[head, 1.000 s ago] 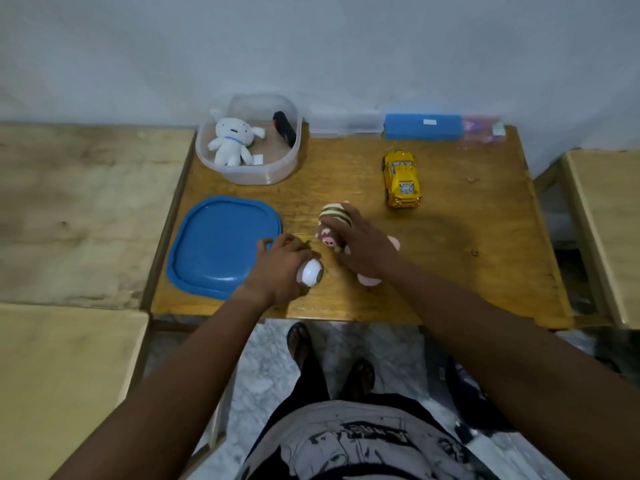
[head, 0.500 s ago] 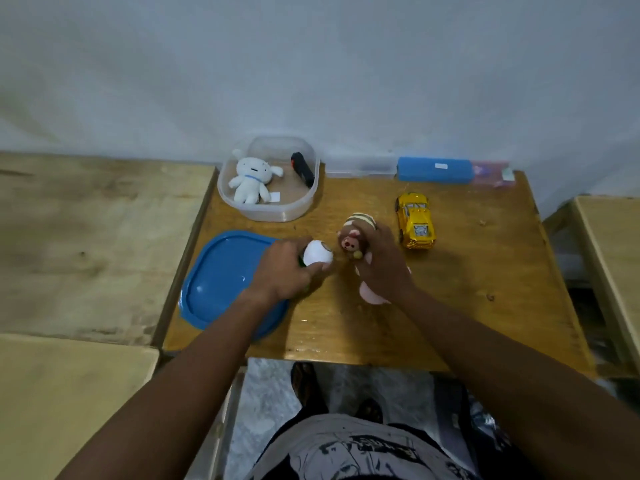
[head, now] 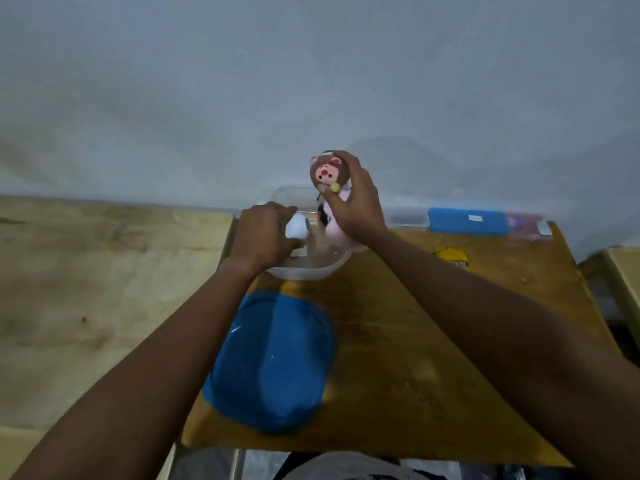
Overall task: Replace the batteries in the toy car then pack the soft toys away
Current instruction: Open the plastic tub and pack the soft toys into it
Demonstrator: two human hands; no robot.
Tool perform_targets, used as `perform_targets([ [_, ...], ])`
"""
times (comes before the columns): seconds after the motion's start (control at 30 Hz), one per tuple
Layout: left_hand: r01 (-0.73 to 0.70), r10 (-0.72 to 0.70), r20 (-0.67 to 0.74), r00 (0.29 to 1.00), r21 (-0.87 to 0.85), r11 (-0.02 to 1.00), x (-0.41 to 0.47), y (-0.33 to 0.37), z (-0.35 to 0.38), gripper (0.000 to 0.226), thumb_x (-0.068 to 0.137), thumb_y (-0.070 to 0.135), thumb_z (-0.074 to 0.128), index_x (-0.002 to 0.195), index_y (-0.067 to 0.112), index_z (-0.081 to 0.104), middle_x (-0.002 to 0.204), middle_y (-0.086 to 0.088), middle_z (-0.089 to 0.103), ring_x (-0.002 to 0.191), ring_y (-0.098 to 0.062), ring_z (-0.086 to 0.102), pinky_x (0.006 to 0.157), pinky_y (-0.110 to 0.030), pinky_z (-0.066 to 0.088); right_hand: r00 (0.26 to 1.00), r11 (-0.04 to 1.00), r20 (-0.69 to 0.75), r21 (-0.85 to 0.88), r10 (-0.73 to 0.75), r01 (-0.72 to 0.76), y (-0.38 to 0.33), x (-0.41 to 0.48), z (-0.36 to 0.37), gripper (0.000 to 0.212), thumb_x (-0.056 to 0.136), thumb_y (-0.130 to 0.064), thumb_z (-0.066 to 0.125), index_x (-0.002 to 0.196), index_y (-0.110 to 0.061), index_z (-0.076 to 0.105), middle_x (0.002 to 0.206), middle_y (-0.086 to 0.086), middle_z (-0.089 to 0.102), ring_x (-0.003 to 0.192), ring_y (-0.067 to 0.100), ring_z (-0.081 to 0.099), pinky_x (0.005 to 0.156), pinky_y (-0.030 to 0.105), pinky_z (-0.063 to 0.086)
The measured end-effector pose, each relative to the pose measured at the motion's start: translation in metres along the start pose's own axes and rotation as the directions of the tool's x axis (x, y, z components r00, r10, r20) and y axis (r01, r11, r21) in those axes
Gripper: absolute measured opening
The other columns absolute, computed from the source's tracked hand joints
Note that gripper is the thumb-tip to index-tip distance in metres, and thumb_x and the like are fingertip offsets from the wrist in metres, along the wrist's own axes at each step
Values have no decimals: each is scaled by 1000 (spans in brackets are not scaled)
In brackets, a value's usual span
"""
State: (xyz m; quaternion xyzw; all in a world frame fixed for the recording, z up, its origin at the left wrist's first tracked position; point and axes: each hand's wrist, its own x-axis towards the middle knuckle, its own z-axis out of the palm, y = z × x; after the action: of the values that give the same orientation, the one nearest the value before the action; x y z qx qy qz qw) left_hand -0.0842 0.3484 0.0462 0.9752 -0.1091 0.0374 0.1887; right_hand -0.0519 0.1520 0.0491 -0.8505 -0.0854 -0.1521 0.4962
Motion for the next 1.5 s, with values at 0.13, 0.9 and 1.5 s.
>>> perform_targets([
  [0.13, -69, 66, 97, 993, 28, 997, 9, -14, 21, 55, 72, 47, 77, 123, 29, 70, 120, -1, 70, 113, -28, 61, 85, -36, 46, 997, 999, 76, 33, 28, -30, 14, 25, 40, 50, 83, -27, 71, 128, -22, 52, 123, -7, 63, 110, 13, 60, 94, 34, 52],
  [0.9, -105, 135, 237, 962, -131, 986, 14, -46, 56, 35, 71, 25, 78, 105, 19, 77, 99, -2, 75, 94, -23, 66, 77, -34, 51, 841, 846, 438, -532, 317, -41, 66, 10, 90, 88, 86, -38, 69, 154, -15, 19, 150, 20, 28, 137, 39, 30, 113, 48, 28],
  [1.5, 148, -187, -261, 947, -163, 976, -94, -18, 41, 46, 77, 23, 80, 121, 13, 71, 127, -12, 66, 116, -32, 59, 94, -44, 48, 993, 858, 43, -509, 109, -72, 27, -117, 32, 45, 89, -31, 58, 133, -22, 54, 133, 10, 51, 122, 28, 46, 98, 43, 40],
])
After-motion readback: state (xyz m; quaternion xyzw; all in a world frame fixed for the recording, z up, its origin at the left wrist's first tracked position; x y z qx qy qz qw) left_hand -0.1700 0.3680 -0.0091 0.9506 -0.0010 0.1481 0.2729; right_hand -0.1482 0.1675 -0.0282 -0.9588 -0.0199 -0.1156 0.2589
